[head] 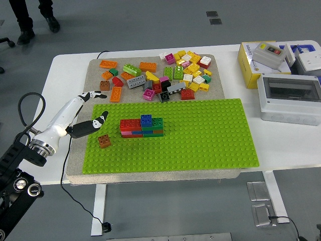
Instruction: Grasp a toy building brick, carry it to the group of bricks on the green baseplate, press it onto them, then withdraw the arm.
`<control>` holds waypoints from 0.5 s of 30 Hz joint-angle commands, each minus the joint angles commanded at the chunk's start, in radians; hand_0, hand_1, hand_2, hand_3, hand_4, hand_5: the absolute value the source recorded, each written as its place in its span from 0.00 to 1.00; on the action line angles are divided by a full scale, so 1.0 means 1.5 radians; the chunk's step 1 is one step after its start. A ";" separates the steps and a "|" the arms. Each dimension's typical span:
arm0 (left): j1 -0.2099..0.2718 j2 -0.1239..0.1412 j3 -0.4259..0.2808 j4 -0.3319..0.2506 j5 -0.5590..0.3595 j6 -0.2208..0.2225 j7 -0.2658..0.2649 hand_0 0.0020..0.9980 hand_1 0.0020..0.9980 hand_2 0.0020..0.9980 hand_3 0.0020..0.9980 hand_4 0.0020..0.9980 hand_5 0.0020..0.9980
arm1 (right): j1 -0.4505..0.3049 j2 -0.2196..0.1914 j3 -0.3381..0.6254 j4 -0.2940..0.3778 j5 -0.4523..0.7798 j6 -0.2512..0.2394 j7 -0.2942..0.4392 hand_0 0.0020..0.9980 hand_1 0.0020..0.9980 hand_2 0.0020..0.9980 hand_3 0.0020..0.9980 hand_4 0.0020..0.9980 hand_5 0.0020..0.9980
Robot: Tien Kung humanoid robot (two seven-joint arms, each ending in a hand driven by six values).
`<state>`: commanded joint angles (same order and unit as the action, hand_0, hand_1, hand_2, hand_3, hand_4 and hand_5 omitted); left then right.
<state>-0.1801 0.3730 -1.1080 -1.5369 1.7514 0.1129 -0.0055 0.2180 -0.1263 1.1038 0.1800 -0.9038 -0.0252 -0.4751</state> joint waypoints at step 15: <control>0.004 -0.001 -0.009 0.003 -0.003 -0.006 0.003 0.94 0.89 0.89 0.77 0.56 0.34 | 0.000 -0.001 0.015 0.000 -0.014 -0.007 0.000 0.74 0.71 0.73 0.80 0.63 1.00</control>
<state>-0.1734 0.3722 -1.1211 -1.5319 1.7471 0.1038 -0.0016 0.2183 -0.1285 1.1270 0.1800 -0.9253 -0.0362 -0.4749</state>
